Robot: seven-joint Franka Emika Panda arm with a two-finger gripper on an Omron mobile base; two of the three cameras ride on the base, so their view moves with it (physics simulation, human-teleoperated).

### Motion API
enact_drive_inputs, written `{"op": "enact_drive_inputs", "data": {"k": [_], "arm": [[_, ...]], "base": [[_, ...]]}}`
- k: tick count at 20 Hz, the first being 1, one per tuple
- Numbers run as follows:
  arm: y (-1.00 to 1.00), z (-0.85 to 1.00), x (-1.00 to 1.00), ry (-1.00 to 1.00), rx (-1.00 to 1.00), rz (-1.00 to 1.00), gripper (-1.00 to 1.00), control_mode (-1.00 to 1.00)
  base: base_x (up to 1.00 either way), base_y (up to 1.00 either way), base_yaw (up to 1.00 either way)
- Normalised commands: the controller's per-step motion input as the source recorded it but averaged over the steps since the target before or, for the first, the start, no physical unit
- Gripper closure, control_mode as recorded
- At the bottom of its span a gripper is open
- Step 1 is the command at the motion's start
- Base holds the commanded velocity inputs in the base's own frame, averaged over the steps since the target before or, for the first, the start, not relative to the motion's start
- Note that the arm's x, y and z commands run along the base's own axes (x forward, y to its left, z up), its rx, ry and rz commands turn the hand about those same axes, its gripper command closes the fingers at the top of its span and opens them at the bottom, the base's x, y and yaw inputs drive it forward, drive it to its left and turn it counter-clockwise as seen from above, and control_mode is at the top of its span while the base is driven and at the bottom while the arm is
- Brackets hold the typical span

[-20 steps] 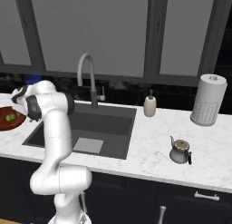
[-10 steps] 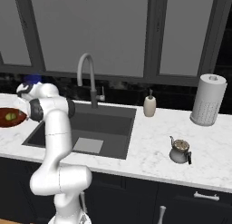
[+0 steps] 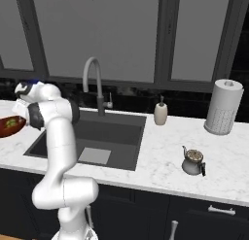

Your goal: Pick the lime from the sink and place it in the bowl. Then pick the bowl and place it in the microwave. Then close the microwave door and press the start button.

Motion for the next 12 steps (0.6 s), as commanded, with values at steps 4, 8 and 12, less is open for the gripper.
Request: {"op": "enact_drive_inputs", "data": {"k": [4,8,12], "arm": [[-0.52,0.96,-0.54,-0.03,0.00,0.00,1.00,-1.00],[-0.51,0.94,-0.58,-0.05,-0.04,0.00,1.00,-1.00],[-0.51,0.63,-0.52,-0.01,-0.08,0.00,1.00,-1.00]], "base": [[0.00,0.00,0.00],[0.00,0.00,0.00],[0.00,0.00,0.00]]}}
